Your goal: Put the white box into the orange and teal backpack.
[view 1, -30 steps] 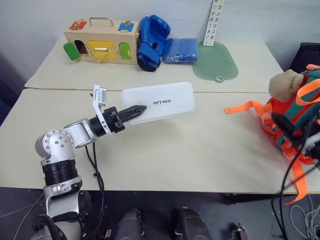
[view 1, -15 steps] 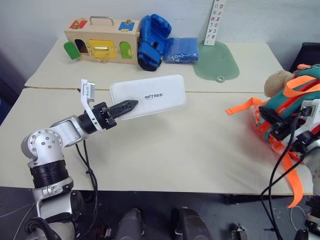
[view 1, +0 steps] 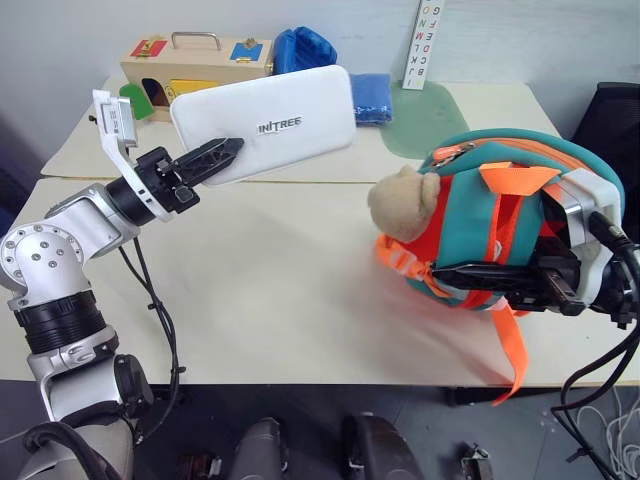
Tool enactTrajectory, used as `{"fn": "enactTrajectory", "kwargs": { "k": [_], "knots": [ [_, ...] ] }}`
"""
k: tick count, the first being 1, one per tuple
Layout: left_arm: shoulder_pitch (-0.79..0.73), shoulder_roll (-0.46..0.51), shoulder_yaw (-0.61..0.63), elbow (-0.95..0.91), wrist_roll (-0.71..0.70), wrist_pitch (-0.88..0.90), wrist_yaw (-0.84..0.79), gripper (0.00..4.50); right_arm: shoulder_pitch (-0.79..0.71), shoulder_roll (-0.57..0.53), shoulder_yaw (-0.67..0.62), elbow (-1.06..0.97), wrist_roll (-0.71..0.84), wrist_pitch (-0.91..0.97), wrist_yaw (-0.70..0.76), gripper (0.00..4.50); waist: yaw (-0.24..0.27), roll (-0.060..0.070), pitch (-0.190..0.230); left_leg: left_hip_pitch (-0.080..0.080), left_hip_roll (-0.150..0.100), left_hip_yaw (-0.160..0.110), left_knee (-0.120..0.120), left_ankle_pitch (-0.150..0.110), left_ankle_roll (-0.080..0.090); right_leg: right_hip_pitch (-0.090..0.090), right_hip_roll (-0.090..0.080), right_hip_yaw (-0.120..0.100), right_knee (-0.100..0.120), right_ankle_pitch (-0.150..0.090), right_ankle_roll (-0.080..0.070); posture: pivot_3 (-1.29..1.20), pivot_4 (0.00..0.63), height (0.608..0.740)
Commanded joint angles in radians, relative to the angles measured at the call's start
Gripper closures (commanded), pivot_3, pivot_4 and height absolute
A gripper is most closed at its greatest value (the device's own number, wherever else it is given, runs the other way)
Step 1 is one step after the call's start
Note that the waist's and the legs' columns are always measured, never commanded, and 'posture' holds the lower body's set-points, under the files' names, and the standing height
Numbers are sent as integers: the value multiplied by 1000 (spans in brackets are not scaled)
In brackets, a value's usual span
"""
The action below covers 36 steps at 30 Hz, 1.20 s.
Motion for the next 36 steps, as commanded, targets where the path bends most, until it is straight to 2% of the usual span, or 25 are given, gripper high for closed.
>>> {"fn": "enactTrajectory", "kwargs": {
  "k": [1,9,20,24,29,30,36],
  "knots": [
    [-28,16,-32,-87,-38,-55,-70,3158,-34,-37,-18,-3,73,29,58,4465,2,0,0,0,0,0,0,0,0,0,0,0,0,0,0,0,150,740],
    [-29,-5,-197,-91,88,-223,-149,3158,-50,-93,-17,29,77,52,146,4465,1,0,0,0,0,0,0,0,0,0,0,0,0,0,0,0,150,740],
    [-106,42,-492,77,376,-518,-480,3158,-38,-103,-32,29,62,44,150,4465,14,0,0,0,0,0,0,0,1,0,0,0,-1,0,0,0,150,740],
    [-192,42,-569,205,469,-615,-610,3158,-59,-85,-2,50,25,21,138,4465,22,0,0,-1,0,1,1,-1,2,0,1,0,-1,0,0,0,150,740],
    [-314,-44,-649,382,577,-741,-698,3158,-75,-61,34,51,-25,-17,137,4465,26,0,0,-1,-1,0,2,-2,4,0,0,-1,-2,0,0,0,150,740],
    [-332,-68,-662,411,598,-766,-704,3158,-77,-54,37,46,-25,-17,134,4465,26,0,0,-1,-1,0,2,-5,10,0,0,-1,-2,0,0,0,150,740],
    [-410,-252,-709,557,709,-897,-653,3158,-86,-11,52,5,-18,-30,95,4465,24,-1,0,-3,-1,0,4,-5,10,0,-1,-1,-2,0,0,0,150,740]
  ]
}}
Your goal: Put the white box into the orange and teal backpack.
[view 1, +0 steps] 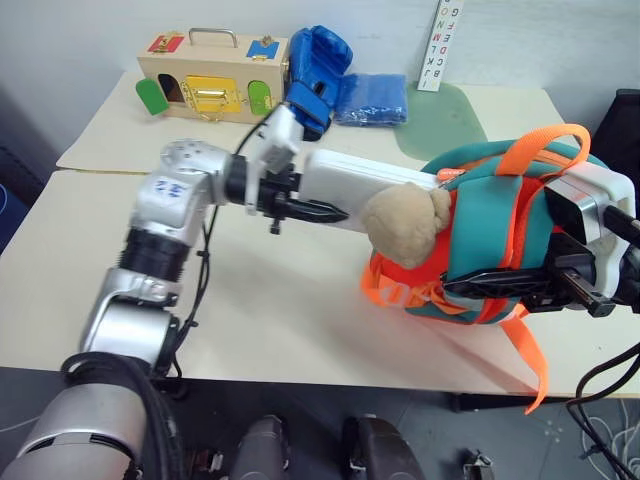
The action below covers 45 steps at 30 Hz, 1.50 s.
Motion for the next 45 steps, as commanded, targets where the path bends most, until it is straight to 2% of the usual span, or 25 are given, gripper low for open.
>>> {"fn": "enactTrajectory", "kwargs": {
  "k": [1,6,9,11,16,22,25,28,30,32,35,39,41,45],
  "knots": [
    [-55,-114,-40,54,56,-77,25,3158,-24,25,-10,-42,16,-25,-32,4465,-2,0,0,0,0,0,0,0,0,0,0,0,0,0,0,0,150,740],
    [-93,-294,-37,205,132,-125,163,3158,-7,52,-14,-64,15,-29,-64,4465,-2,0,0,0,0,0,1,-1,2,0,0,0,0,0,0,0,150,740],
    [-100,-363,-16,266,144,-127,213,2147,6,70,-15,-66,2,-39,-93,4500,-6,0,0,1,0,0,0,-1,2,0,0,0,0,0,0,0,150,740],
    [-94,-367,6,261,135,-113,219,1565,13,77,-16,-63,-4,-43,-114,4500,-6,0,0,1,1,0,-1,-1,1,0,1,0,1,0,0,0,150,740],
    [-8,-229,53,40,76,9,138,72,48,74,-31,-61,-10,-52,-130,4500,-15,0,0,1,2,0,-1,0,0,-1,2,0,2,0,0,0,150,740],
    [172,14,163,-331,-60,213,89,26,99,78,-26,-62,-39,-79,-140,4500,-30,0,0,2,3,-1,-2,4,-8,-1,2,1,4,0,-1,0,150,740],
    [233,117,206,-425,-115,281,57,26,111,82,-7,-51,-73,-102,-137,4500,-27,0,0,2,3,-1,-2,5,-8,0,2,0,4,-1,-1,0,150,740],
    [258,169,246,-514,-189,376,75,26,106,91,6,-37,-97,-118,-139,4500,-23,0,0,2,2,-2,-1,5,-8,1,1,0,4,-1,-1,0,150,740],
    [247,159,283,-578,-266,478,132,26,96,100,10,-28,-98,-118,-145,4500,-18,0,0,2,1,-2,-1,4,-7,1,1,0,3,0,-1,0,150,740],
    [249,138,269,-644,-255,463,189,26,88,110,15,-27,-100,-118,-148,4500,-15,0,0,2,1,-3,-1,4,-7,1,0,0,3,0,-1,0,150,740],
    [244,91,207,-655,-130,359,324,26,83,117,20,-28,-107,-122,-149,4500,-7,0,0,2,1,-3,-1,4,-7,1,0,0,3,0,-1,0,150,740],
    [207,15,170,-541,20,170,482,26,84,120,17,-34,-103,-118,-152,4500,-4,0,0,3,1,-2,-1,5,-7,1,1,0,3,0,-1,0,150,740],
    [195,-2,177,-504,40,117,511,26,88,121,14,-40,-99,-116,-156,4500,-7,0,0,3,1,-1,-1,5,-7,1,1,0,3,0,-1,0,150,740],
    [184,-1,167,-468,22,109,469,26,97,124,5,-47,-94,-117,-168,4500,-6,0,0,3,2,-1,-2,5,-7,0,2,0,4,0,-1,0,150,740]
  ]
}}
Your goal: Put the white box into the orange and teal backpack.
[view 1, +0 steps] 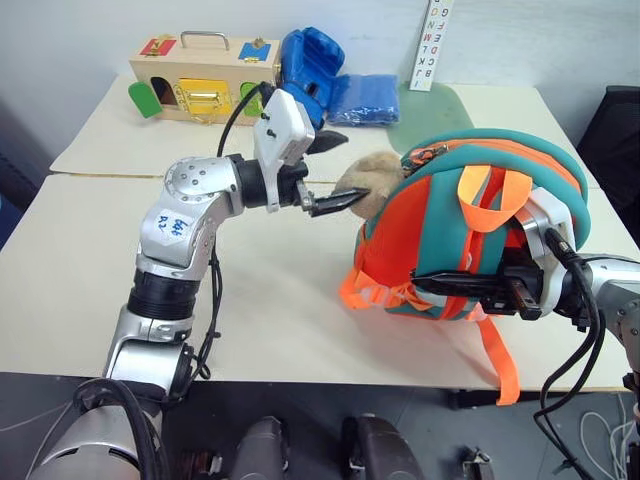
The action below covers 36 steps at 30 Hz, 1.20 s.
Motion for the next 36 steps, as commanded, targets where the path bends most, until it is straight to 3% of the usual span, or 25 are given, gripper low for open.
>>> {"fn": "enactTrajectory", "kwargs": {
  "k": [1,8,9,11,20,23,30,36],
  "knots": [
    [-26,6,-4,5,-11,-25,-36,26,7,7,-25,-27,23,-7,-9,4500,1,0,0,0,0,0,0,0,0,0,0,0,0,0,0,0,150,740],
    [-58,-50,-33,170,-8,-88,-98,26,15,19,-30,-39,21,-15,-35,4500,3,0,0,0,-1,0,1,0,0,1,-1,0,0,0,0,0,150,740],
    [-63,-58,-35,182,-8,-88,-104,200,20,19,-32,-44,20,-17,-38,4500,2,0,0,0,-1,0,1,0,0,1,-1,0,0,0,0,0,150,740],
    [-70,-68,-41,203,-4,-89,-114,611,26,20,-36,-48,20,-21,-44,4500,2,0,0,0,-1,0,1,0,0,0,-1,0,0,0,0,0,150,740],
    [-79,-74,-71,254,32,-133,-152,3383,66,26,-67,-72,48,-23,-88,4500,3,0,0,0,-1,0,1,0,0,1,-1,0,0,0,0,0,150,740],
    [-87,-40,-75,295,71,-164,-154,3923,79,26,-73,-79,40,-36,-104,4500,3,0,0,0,-1,0,1,0,0,1,-1,0,0,0,0,0,150,740],
    [-118,71,-30,484,105,-260,-181,3956,188,30,-151,-132,42,-72,-155,4500,1,0,0,0,0,0,1,0,0,0,0,-1,0,0,0,0,150,740],
    [10,157,-65,412,105,-237,-296,3956,211,96,-124,-120,-89,-181,-235,4500,-2,0,0,0,0,1,0,0,0,0,0,0,0,0,0,0,150,740]
  ]
}}
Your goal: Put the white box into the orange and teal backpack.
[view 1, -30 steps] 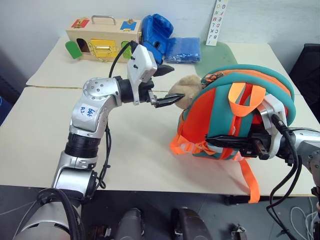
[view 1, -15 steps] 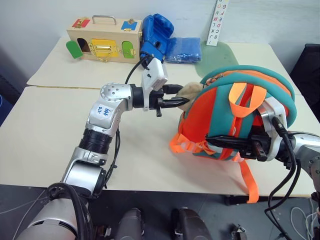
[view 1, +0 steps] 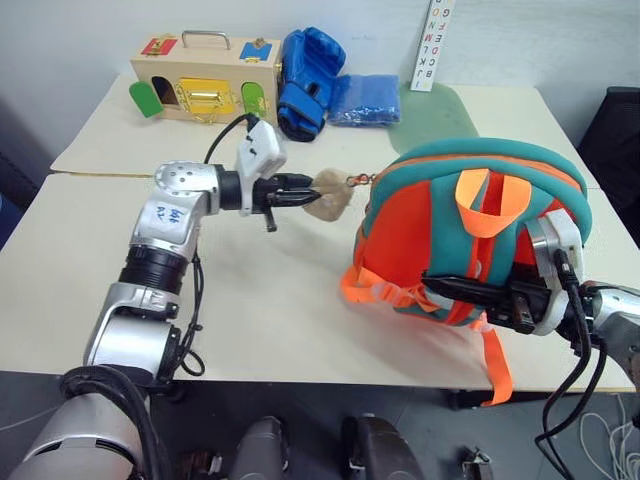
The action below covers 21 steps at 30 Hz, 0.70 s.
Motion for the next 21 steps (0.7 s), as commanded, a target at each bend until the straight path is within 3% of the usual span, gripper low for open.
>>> {"fn": "enactTrajectory", "kwargs": {
  "k": [1,4,11,15,18,21],
  "knots": [
    [105,32,-18,-67,11,14,-47,3956,-6,32,-20,-9,-34,-56,-50,4500,-2,0,0,0,0,0,0,0,0,0,0,0,0,0,0,0,150,740],
    [182,5,-69,-133,44,-4,-39,3956,-14,49,-32,-16,-9,-52,-64,4500,1,0,0,0,0,0,0,0,0,0,0,0,1,0,0,0,150,740],
    [190,-87,-170,-44,200,-150,81,3956,-38,24,-57,-7,22,-37,-49,4500,7,0,0,0,0,0,1,-4,7,1,-1,0,0,0,0,0,150,740],
    [186,-142,-142,-49,165,-94,93,3956,-35,9,-27,8,-63,-68,-66,4500,11,0,0,0,-1,-1,1,-4,7,1,-2,0,1,0,0,0,150,740],
    [210,-128,-95,-108,116,-14,78,3956,-24,-3,-9,30,-112,-80,-55,4500,13,0,0,0,-2,-1,2,-5,8,1,-3,-1,1,0,0,0,150,740],
    [280,-58,-22,-251,22,125,30,3009,6,-46,-23,65,-143,-80,1,3597,5,0,0,0,-2,-1,1,-5,8,1,-3,-1,0,0,0,0,150,740]
  ]
}}
